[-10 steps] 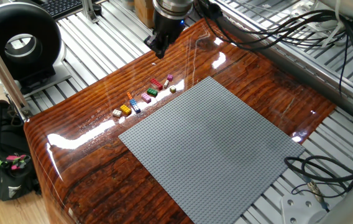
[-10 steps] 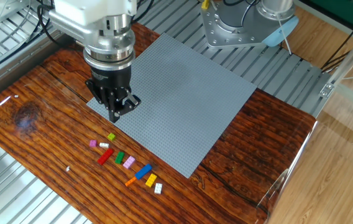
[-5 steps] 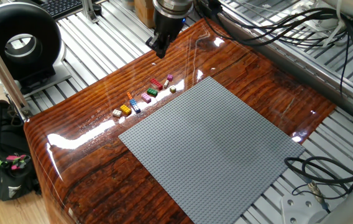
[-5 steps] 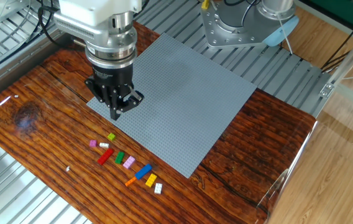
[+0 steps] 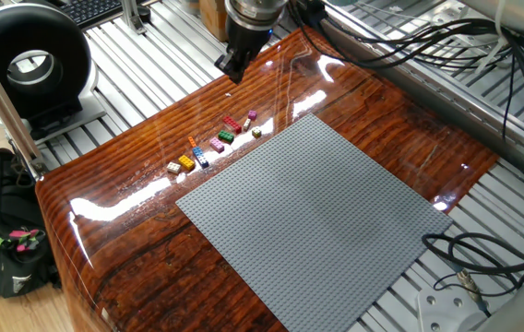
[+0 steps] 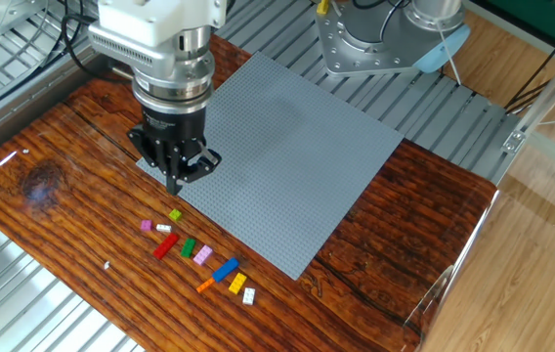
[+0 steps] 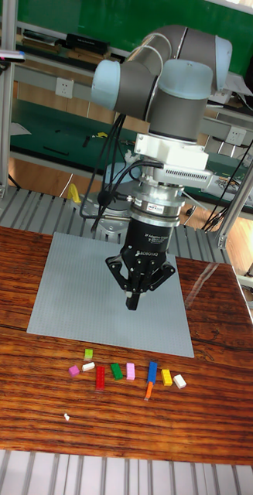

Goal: Build with small Lego blocks

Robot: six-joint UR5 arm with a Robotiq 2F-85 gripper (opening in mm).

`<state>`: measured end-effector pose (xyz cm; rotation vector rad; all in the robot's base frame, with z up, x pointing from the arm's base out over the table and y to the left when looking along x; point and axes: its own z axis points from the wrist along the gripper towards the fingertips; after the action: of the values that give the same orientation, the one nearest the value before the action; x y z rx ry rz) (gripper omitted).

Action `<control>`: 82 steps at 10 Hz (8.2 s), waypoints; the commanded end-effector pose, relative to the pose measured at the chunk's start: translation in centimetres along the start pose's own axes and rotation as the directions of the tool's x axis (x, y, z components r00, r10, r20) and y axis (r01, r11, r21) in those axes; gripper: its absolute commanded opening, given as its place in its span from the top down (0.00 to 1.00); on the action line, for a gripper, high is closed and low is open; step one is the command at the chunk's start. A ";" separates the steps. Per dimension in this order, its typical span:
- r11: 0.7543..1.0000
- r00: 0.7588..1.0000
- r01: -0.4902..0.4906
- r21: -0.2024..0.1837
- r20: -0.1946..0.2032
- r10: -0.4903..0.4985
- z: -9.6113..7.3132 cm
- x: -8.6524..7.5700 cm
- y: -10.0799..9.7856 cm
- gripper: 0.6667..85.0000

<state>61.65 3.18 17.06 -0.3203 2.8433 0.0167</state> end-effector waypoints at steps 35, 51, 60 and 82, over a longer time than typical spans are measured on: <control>0.986 0.943 -0.162 0.033 -0.288 0.165 10.0 3.5 -5.3 0.53; 0.977 0.940 -0.210 0.040 -0.267 0.213 14.1 6.7 -4.4 0.55; 0.985 0.946 -0.171 0.030 -0.275 0.172 15.3 6.8 -4.5 0.55; 0.974 0.935 -0.222 0.041 -0.274 0.225 12.1 7.7 -4.6 0.98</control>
<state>59.68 -2.59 1.95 -0.0235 3.1393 -0.0329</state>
